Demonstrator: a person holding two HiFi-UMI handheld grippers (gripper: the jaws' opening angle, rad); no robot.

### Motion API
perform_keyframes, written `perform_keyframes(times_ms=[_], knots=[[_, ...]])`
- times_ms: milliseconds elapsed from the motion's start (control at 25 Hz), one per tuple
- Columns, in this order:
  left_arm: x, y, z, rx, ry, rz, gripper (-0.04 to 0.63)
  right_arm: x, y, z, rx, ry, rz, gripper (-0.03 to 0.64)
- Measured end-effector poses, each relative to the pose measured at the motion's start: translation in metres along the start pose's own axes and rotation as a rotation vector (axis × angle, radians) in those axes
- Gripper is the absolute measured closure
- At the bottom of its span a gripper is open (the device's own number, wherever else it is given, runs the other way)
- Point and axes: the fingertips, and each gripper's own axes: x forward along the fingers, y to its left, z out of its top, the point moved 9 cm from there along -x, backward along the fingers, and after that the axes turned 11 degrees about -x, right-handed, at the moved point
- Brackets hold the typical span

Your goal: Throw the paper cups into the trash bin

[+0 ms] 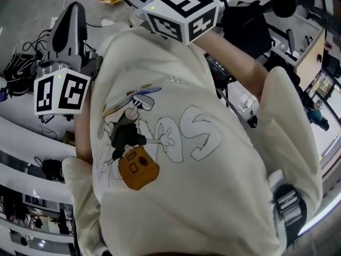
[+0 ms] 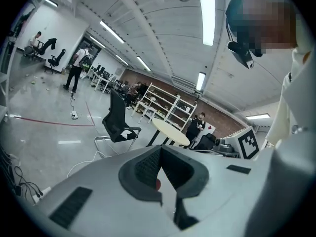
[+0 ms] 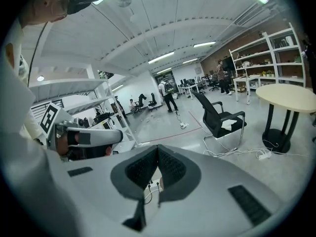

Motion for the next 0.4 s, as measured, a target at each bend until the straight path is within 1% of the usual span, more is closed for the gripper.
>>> perform_keyframes(times_ms=[120, 400], knots=[[0.0019, -0.0012, 0.0034, -0.007, -0.014, -0.009, 0.589, 0.0009, 0.0006, -0.0024, 0.009, 0.009, 0.006, 0.611], [0.0054, -0.0066, 0.0002, -0.020, -0.014, -0.012, 0.589, -0.0017, -0.0088, -0.0029, 0.005, 0.021, 0.016, 0.611]])
